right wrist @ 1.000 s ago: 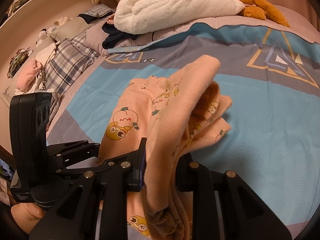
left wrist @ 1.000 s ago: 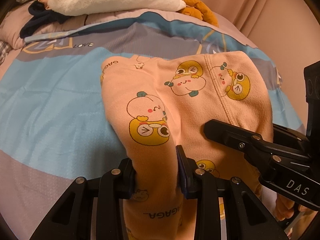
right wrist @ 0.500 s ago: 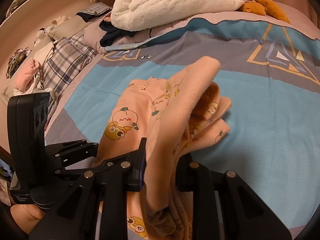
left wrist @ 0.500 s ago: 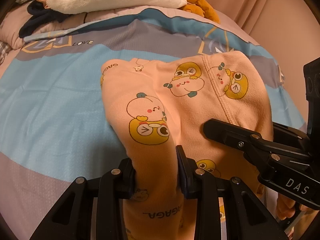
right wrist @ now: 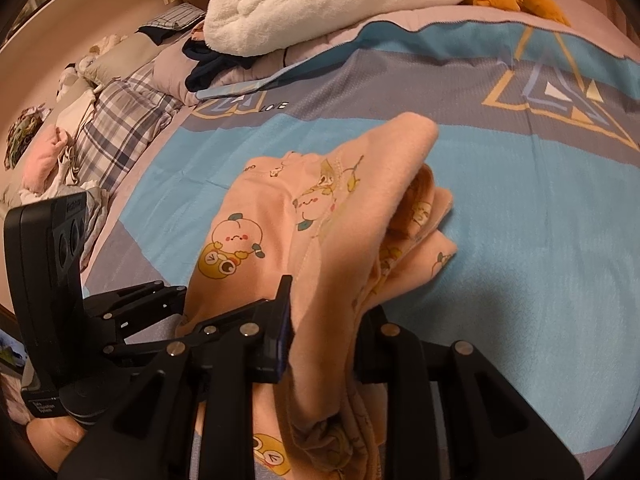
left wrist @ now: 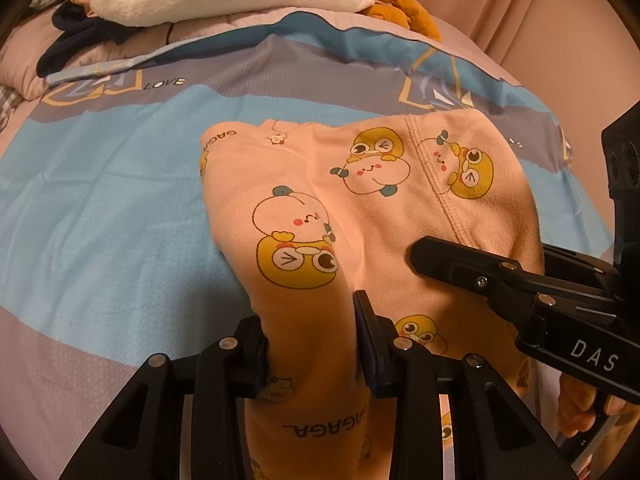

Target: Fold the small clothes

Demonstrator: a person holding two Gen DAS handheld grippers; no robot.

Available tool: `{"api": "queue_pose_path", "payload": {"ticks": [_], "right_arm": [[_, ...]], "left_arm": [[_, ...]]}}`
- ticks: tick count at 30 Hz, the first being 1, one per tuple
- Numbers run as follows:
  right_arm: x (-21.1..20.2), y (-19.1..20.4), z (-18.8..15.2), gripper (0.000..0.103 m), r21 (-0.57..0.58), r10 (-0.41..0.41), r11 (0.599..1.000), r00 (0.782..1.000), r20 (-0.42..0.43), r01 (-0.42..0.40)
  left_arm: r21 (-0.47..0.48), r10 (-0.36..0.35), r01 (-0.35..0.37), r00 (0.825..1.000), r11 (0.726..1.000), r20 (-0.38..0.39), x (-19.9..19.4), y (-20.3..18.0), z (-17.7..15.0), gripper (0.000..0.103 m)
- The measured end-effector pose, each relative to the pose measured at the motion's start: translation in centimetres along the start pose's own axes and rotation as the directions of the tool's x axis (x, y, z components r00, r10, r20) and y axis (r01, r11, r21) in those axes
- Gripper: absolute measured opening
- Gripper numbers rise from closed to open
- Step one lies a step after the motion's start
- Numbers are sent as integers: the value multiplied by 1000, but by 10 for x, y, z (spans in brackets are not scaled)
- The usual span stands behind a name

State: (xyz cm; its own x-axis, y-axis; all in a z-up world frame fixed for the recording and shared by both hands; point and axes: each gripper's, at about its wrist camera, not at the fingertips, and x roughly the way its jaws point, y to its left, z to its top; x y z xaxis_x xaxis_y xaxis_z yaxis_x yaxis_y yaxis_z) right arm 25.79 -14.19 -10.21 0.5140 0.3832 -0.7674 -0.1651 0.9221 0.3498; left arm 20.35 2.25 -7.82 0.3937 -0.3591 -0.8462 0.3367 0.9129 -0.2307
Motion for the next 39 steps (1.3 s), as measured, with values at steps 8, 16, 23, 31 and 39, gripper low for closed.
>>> {"api": "queue_pose_path", "payload": {"ticks": [8, 16, 23, 31, 39], "right_arm": [[4, -7, -1, 27, 40, 9, 999, 1000, -15, -8], [6, -12, -4, 27, 66, 10, 998, 999, -30, -8], [6, -11, -2, 29, 58, 0, 998, 999, -46, 3], [6, -11, 0, 30, 59, -13, 998, 998, -62, 17], [4, -15, -1, 36, 70, -22, 997, 997, -71, 27]], "left_arm": [[-4, -1, 1, 1000, 1000, -6, 1, 1, 0, 37], [1, 19, -19, 1000, 1000, -22, 3, -2, 1, 40], [-15, 23, -24, 999, 1000, -35, 5, 0, 3, 44], [-7, 38, -38, 999, 999, -37, 5, 0, 3, 45], [-5, 71, -71, 997, 997, -42, 4, -2, 3, 53]]}}
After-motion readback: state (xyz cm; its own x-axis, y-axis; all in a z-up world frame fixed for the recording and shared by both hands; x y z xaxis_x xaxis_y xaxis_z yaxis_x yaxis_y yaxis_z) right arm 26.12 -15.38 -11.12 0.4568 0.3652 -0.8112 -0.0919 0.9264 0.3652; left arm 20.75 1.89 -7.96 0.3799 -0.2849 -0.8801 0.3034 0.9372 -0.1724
